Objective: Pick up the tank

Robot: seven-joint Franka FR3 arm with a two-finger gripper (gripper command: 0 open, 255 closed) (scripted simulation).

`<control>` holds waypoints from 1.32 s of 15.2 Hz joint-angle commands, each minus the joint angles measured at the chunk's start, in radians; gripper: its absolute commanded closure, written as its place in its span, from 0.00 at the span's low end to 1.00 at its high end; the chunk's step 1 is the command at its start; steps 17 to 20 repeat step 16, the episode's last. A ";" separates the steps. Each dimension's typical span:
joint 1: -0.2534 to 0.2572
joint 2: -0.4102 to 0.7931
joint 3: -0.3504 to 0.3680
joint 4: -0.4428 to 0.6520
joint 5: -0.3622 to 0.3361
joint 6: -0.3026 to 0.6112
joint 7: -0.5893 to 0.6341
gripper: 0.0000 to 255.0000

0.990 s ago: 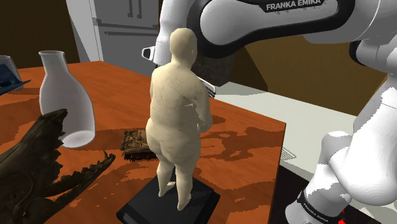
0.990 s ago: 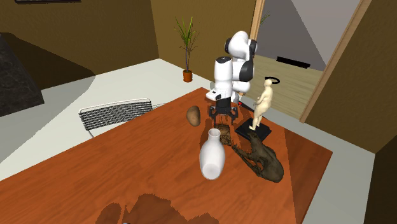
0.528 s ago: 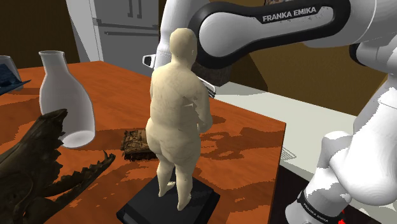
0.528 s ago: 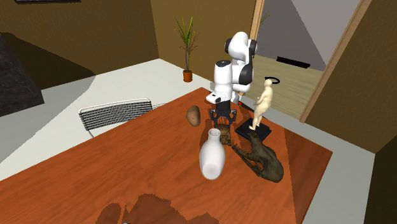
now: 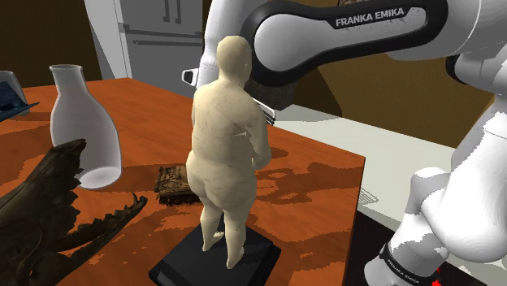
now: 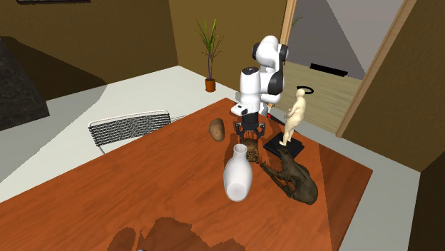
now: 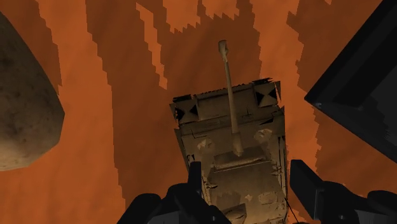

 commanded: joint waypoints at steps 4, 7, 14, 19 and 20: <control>-0.001 -0.004 -0.001 0.057 -0.003 -0.061 0.007 1.00; -0.002 -0.005 -0.002 0.096 -0.004 -0.101 0.012 1.00; -0.003 0.002 -0.003 0.197 -0.010 -0.195 0.025 1.00; -0.003 0.002 -0.003 0.199 -0.010 -0.197 0.025 1.00; -0.003 0.002 -0.003 0.199 -0.010 -0.197 0.025 1.00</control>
